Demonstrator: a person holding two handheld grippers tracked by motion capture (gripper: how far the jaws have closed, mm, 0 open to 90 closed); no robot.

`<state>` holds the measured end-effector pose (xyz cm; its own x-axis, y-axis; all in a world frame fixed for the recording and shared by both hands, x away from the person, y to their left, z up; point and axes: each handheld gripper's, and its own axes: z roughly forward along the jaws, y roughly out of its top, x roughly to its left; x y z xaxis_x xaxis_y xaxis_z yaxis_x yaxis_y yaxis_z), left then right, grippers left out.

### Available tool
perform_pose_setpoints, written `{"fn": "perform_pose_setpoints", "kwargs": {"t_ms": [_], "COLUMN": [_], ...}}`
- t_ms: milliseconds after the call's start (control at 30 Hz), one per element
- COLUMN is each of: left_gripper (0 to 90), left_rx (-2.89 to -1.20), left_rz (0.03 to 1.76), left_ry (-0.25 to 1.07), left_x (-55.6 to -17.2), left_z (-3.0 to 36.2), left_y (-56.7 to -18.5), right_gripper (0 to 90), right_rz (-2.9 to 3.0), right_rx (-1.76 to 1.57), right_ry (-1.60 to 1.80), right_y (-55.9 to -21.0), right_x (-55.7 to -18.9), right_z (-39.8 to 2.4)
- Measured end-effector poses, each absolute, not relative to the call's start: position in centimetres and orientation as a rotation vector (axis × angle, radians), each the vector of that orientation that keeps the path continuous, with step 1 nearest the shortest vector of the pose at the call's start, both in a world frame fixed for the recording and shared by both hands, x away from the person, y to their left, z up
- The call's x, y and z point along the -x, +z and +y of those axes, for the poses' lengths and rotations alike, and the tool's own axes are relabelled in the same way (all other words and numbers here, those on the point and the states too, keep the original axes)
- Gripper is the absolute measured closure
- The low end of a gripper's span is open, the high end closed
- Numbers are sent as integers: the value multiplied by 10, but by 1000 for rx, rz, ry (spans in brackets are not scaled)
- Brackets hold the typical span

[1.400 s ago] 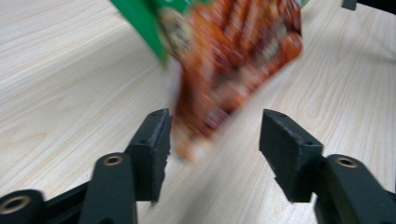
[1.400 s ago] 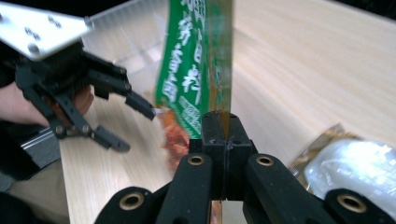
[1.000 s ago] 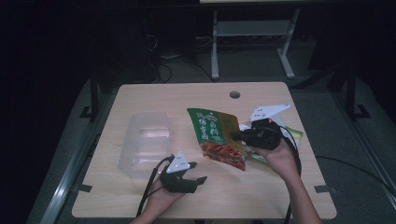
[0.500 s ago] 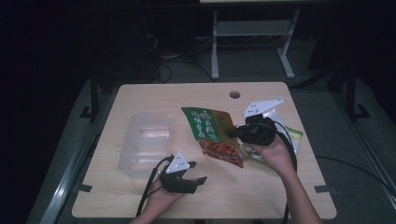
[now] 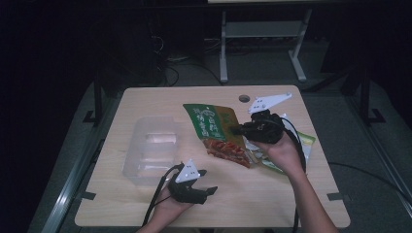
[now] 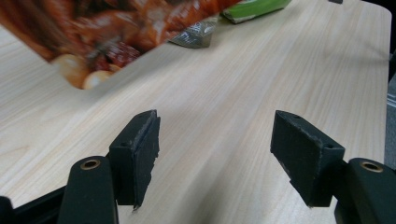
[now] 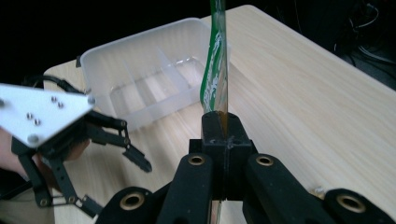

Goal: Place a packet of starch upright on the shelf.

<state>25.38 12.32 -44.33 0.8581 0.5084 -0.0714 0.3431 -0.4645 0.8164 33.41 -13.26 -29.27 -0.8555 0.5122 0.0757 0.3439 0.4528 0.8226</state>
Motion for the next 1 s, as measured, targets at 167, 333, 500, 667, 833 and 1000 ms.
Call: {"fn": "perform_pose_setpoints", "kwargs": {"t_ms": [167,333,500,667,833,1000], "left_gripper": [313,300,290,284,281,277], "left_rx": [-2100,-2099,-2107,-2104,-2093,-2104], "left_rz": [613,612,602,606,593,574], "left_ry": [220,225,242,254,269,276], "left_x": [-250,-245,-241,-234,-232,-231], "left_z": [122,128,137,147,149,149], "left_y": [-441,-434,-431,-430,-429,-430], "right_gripper": [900,900,900,900,900,900], "right_rz": [2506,2491,2489,2508,2529,2534], "right_rx": [-731,-698,-679,-658,-662,-628], "right_ry": [1406,1413,1423,1426,1431,1430], "right_y": [-279,-270,-265,-263,-260,-258], "right_x": [-341,-347,-352,-362,-367,-375], "right_z": [-129,-121,-112,-97,-82,-68]}}
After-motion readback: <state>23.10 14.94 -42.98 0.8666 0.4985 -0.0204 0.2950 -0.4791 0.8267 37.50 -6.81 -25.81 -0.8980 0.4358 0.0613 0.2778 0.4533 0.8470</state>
